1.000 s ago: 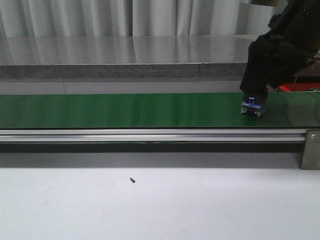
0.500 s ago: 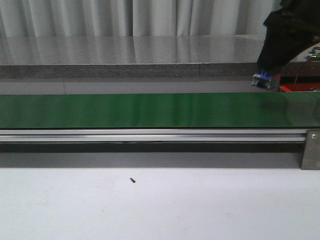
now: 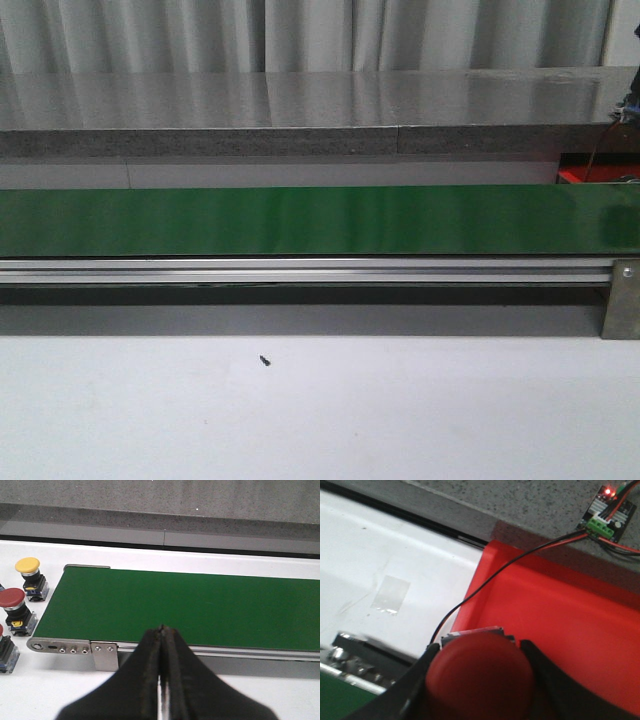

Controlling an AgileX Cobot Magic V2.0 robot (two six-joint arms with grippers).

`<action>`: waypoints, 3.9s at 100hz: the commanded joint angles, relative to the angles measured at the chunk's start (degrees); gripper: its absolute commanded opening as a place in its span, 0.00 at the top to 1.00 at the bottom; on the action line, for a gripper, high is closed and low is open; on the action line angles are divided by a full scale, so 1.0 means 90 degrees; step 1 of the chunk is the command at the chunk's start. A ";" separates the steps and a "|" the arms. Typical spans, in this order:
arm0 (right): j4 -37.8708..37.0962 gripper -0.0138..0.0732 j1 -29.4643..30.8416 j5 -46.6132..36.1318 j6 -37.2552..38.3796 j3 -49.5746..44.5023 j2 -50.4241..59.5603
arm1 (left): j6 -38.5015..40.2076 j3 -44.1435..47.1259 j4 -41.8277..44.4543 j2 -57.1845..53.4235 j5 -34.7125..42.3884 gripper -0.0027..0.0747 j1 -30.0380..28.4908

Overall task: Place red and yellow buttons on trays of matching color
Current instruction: 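Carry the button into the red tray and release it, then withdraw the right gripper from the red tray, then reach the left gripper to the table and grasp a third red button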

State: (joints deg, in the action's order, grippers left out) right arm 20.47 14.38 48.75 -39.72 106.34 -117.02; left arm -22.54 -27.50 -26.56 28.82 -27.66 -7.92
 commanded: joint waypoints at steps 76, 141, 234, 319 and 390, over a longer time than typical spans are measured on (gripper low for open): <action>-0.0747 0.32 0.0179 0.0218 0.0541 0.1659 -0.1452 | -0.0007 -0.0178 -0.0132 0.0027 0.0513 0.99 0.0024; 0.0046 0.13 0.0043 0.1184 0.1015 0.1893 0.0632 | -0.0007 -0.0178 -0.0132 0.0027 0.0513 0.99 0.0024; 0.0073 0.23 -0.1152 -0.2107 0.1243 -0.6842 0.8180 | -0.0007 -0.0178 -0.0132 0.0027 0.0489 0.99 0.0024; 0.0073 0.95 -0.1152 -0.2161 0.1243 -0.8330 1.0276 | -0.0007 -0.0178 -0.0018 0.0027 0.0532 0.15 0.0024; 0.0073 0.95 -0.1152 -0.2161 0.1243 -0.8330 1.0276 | 0.2776 -0.3416 0.2774 0.3299 -0.1276 0.11 -0.0955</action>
State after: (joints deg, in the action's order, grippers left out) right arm 20.14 4.10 33.44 -28.56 30.01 -24.36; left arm -1.28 -52.02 -5.22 53.36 -39.95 -14.69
